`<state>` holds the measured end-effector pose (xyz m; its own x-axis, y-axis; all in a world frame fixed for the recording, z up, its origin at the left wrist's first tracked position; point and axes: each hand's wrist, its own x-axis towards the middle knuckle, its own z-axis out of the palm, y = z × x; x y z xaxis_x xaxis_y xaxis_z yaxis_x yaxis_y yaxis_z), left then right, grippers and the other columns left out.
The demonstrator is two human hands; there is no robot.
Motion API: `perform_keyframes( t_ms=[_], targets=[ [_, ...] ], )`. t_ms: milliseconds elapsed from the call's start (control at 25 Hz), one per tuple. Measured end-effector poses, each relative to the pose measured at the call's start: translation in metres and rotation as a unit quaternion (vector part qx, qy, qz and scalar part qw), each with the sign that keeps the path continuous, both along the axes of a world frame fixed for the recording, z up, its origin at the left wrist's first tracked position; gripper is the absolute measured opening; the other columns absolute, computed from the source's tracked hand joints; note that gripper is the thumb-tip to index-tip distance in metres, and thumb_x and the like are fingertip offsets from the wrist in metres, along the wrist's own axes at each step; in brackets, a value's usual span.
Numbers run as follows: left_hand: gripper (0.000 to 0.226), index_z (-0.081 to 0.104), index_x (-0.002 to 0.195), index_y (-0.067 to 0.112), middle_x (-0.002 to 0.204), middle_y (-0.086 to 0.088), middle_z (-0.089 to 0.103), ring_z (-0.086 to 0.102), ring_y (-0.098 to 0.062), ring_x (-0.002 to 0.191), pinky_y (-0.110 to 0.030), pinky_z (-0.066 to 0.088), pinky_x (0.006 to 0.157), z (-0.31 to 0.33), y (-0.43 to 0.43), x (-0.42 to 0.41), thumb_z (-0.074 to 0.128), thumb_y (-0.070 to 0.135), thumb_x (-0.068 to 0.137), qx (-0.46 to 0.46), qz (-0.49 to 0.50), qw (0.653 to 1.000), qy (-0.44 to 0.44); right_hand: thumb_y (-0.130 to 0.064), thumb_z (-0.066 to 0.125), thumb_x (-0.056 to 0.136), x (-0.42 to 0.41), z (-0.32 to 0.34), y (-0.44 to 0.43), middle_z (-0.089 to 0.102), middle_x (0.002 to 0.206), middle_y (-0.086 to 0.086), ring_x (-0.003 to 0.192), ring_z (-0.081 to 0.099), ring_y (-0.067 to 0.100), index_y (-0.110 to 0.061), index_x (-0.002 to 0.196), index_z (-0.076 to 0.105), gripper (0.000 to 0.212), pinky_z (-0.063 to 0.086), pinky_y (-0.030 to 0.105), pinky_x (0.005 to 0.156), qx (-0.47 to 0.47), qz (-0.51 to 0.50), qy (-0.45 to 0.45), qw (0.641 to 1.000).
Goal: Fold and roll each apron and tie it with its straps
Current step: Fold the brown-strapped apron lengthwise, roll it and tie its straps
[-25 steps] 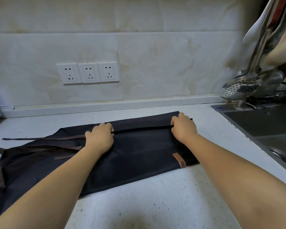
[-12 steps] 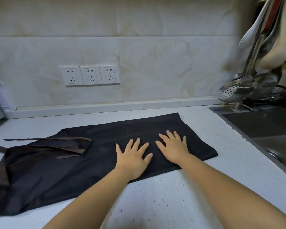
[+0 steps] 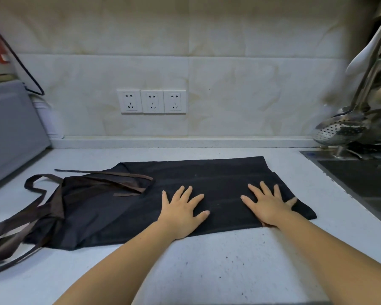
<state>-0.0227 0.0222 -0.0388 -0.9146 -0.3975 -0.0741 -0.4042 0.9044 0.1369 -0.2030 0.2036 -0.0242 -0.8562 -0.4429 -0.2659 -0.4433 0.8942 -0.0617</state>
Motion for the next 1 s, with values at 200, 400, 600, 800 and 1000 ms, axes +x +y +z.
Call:
perform_keyframes(
  t_ms=[200,400,600,800,1000],
  targets=[
    [0.068,0.026,0.15,0.042,0.163,0.01,0.007,-0.008,-0.012,0.15,-0.063,-0.013,0.114,0.025,-0.002,0.032,0.053,0.053,0.089,0.113,-0.094,0.988,-0.045,-0.039,0.047,0.093,0.058,0.041,-0.036,0.015,0.159,0.003,0.147,0.009,0.031,-0.027,0.153,0.019,0.068,0.015,0.062,0.114,0.033,0.161,-0.017,0.986],
    [0.086,0.014,0.153,0.04,0.164,0.005,0.004,0.002,-0.018,0.151,-0.058,0.016,0.117,0.047,-0.012,0.066,0.062,0.017,0.085,-0.015,-0.133,0.978,-0.162,-0.025,0.065,0.08,0.122,0.047,-0.058,0.002,0.161,0.008,0.146,0.012,0.038,-0.023,0.155,0.005,0.095,0.036,0.048,0.109,0.181,0.272,-0.076,0.942],
    [0.071,0.018,0.154,0.034,0.163,0.005,0.01,0.01,-0.018,0.15,-0.039,0.028,0.117,0.036,-0.019,0.073,0.044,0.005,0.095,-0.021,-0.099,0.989,-0.108,-0.014,0.049,0.089,0.126,0.046,-0.057,0.036,0.145,0.012,0.124,0.046,0.033,-0.017,0.147,0.027,0.062,0.046,0.04,0.099,0.13,0.312,0.018,0.941],
    [0.056,0.031,0.151,0.03,0.161,0.005,0.023,0.019,-0.017,0.148,-0.035,0.021,0.12,0.045,-0.024,0.075,0.035,0.008,0.099,0.06,-0.073,0.992,-0.082,-0.004,0.048,0.086,0.123,0.052,-0.048,0.03,0.15,0.003,0.122,0.047,0.031,-0.033,0.153,0.013,0.08,0.044,0.046,0.095,0.174,0.311,0.025,0.934],
    [0.013,0.056,0.087,0.016,0.096,0.002,0.057,0.049,-0.021,0.088,-0.033,0.036,0.081,0.096,-0.035,0.069,0.043,0.015,0.089,0.201,0.01,0.974,-0.104,-0.004,0.04,0.08,0.104,0.09,-0.054,0.06,0.087,-0.001,0.072,0.053,0.016,-0.019,0.085,0.062,0.027,0.041,0.024,0.058,0.064,0.268,-0.072,0.959]
  ],
)
